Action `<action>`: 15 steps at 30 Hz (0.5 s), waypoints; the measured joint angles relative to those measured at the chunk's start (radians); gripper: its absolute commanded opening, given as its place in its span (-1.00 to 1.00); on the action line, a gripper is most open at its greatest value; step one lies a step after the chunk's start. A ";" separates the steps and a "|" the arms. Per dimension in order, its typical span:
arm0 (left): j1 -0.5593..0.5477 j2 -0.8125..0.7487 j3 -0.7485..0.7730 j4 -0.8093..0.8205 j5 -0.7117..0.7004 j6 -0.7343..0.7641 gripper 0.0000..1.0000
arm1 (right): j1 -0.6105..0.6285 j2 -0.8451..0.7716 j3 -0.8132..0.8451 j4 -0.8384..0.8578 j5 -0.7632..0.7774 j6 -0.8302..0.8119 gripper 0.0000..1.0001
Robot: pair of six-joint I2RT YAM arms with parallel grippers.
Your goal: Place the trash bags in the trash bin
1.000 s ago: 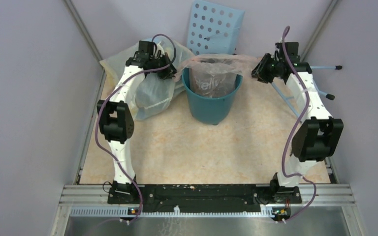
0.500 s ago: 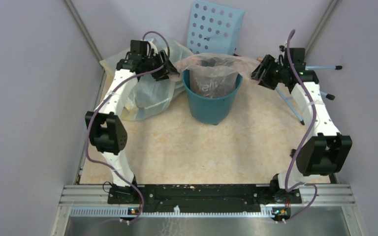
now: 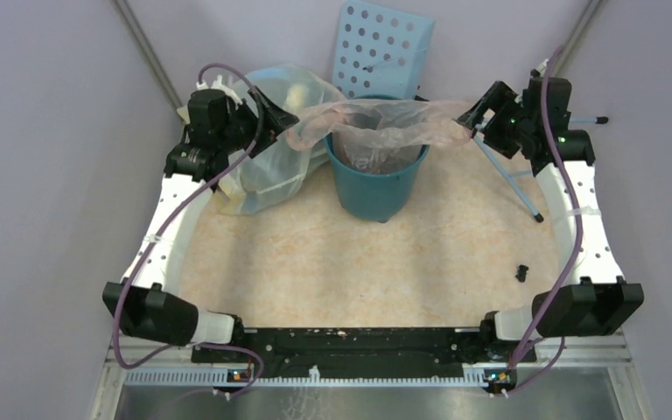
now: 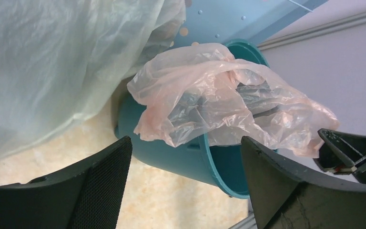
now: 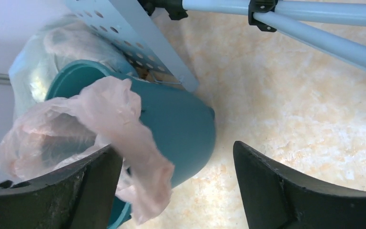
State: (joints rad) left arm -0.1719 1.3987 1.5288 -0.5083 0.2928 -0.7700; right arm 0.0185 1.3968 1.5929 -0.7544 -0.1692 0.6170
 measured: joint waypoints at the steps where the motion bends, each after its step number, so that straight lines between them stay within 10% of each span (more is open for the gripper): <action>1: 0.000 -0.021 -0.027 0.005 -0.005 -0.027 0.77 | 0.000 -0.011 0.000 -0.001 0.009 0.010 0.71; 15: -0.116 -0.225 -0.291 0.077 -0.024 -0.460 0.68 | 0.016 -0.305 -0.180 0.056 -0.011 0.241 0.65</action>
State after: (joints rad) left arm -0.2878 1.1740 1.2377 -0.4309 0.2691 -1.2304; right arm 0.0349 1.0916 1.4128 -0.6987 -0.1802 0.8585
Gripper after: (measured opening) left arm 0.843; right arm 0.839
